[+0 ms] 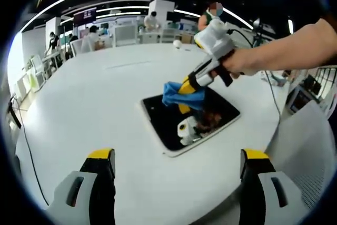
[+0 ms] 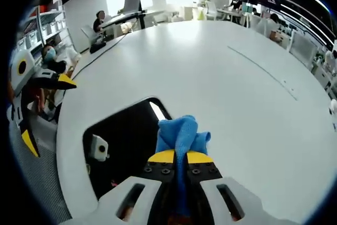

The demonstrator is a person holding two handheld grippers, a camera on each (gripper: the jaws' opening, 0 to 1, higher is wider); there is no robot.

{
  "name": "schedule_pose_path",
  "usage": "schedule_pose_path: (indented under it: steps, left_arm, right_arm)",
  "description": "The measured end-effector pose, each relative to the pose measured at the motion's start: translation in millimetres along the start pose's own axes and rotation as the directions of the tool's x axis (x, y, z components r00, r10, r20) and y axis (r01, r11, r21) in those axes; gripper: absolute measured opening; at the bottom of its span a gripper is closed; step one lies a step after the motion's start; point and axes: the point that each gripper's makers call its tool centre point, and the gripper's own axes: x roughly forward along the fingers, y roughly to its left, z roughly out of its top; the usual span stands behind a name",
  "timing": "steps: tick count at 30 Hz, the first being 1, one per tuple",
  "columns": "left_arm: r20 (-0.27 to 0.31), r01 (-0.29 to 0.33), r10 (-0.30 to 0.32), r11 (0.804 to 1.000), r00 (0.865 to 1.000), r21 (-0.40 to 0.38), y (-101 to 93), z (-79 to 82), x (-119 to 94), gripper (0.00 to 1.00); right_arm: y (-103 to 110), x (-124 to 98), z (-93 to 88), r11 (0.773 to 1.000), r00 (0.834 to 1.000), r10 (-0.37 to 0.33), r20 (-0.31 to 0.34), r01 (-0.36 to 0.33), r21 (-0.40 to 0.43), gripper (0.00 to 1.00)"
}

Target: Wipe the mirror surface with the cleaning cloth until all visible marks leave the cleaned area.

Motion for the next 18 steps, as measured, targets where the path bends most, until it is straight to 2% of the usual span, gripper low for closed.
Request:
schedule_pose_path:
  steps: [18]
  left_arm:
    - [-0.003, -0.005, 0.005, 1.000, 1.000, -0.001, 1.1, -0.7, -0.1, 0.99]
  right_arm:
    - [-0.4, -0.1, -0.7, 1.000, 1.000, 0.020, 0.009, -0.020, -0.007, 0.00]
